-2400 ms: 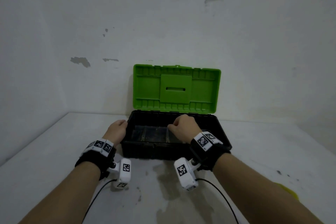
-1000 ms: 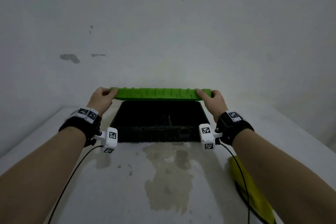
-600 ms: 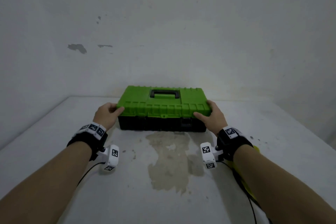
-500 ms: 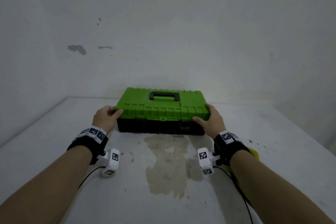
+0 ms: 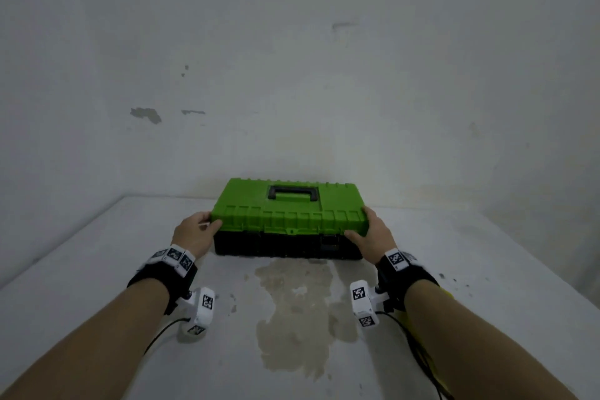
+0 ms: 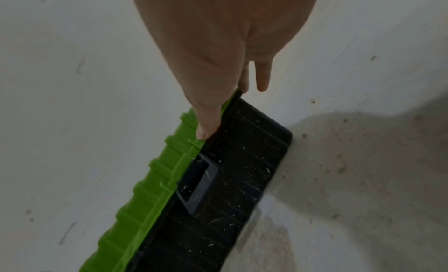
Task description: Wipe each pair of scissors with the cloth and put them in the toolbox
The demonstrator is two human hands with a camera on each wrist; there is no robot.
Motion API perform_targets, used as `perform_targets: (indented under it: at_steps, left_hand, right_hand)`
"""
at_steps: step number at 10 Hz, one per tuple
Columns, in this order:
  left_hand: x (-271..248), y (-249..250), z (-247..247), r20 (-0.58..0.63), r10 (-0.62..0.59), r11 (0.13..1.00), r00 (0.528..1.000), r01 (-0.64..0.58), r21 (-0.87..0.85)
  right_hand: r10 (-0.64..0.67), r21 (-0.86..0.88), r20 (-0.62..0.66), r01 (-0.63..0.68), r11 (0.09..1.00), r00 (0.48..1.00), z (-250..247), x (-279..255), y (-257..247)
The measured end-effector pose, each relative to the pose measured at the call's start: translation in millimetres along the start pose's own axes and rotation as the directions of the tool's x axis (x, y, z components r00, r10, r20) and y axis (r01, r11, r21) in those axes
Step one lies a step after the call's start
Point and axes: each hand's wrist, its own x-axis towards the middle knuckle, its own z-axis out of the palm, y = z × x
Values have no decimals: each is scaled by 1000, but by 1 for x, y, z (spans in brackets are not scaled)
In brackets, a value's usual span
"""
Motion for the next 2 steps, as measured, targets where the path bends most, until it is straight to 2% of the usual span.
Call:
perform_targets:
  at_steps: [1, 2]
  left_hand:
    - [-9, -3, -5, 17, 28, 999, 999, -29, 35]
    - [-33, -13, -14, -17, 64, 998, 998, -63, 18]
  right_hand:
    - [11, -52, 16, -11, 999, 1000, -7, -5, 1]
    - [-47, -43, -15, 47, 998, 999, -8, -12, -1]
